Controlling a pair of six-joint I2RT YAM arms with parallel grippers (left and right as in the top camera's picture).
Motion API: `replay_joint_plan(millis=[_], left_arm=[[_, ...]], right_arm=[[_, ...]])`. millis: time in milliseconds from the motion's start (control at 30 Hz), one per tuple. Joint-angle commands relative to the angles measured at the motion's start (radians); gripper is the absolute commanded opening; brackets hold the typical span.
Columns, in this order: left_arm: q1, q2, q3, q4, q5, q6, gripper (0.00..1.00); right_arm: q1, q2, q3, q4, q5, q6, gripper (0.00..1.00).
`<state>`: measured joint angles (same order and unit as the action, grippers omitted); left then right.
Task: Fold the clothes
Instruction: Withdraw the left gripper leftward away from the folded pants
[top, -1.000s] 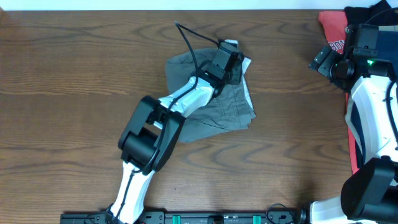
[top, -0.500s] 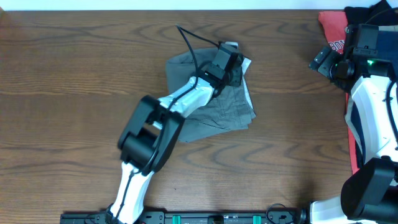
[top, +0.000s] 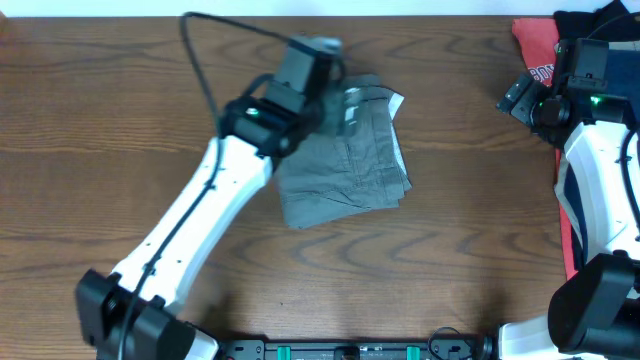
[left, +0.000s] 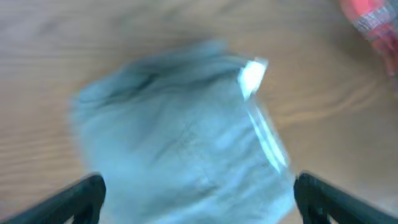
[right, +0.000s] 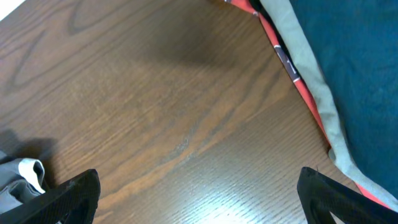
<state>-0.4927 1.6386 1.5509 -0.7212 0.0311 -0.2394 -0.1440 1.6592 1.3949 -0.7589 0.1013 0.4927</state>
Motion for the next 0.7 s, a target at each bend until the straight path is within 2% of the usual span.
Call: replay_joint_plan(millis=[0, 167, 267, 433, 667], left_arm=[[0.077, -0.014, -0.004, -0.125, -0.107, 0.029, 0.98], [0.222, 0.003, -0.02, -0.319, -0.082, 0.004, 0.98], [0.302, 0.006, -0.065, -0.326, 0.024, -0.001, 0.98], [0.405, 0.006, -0.178, -0.255, 0.241, 0.047, 0.98], [0.473, 0.006, -0.415, -0.013, 0.547, 0.075, 0.98]], right_arm=[[0.001, -0.013, 0.015, -0.001, 0.003, -0.008, 0.99], [0.001, -0.013, 0.015, 0.0, 0.003, -0.008, 0.99], [0.001, -0.013, 0.015, 0.0, 0.003, -0.007, 0.99], [0.001, -0.013, 0.015, 0.0, 0.003, -0.007, 0.99], [0.001, -0.013, 0.015, 0.0, 0.003, -0.008, 0.99]])
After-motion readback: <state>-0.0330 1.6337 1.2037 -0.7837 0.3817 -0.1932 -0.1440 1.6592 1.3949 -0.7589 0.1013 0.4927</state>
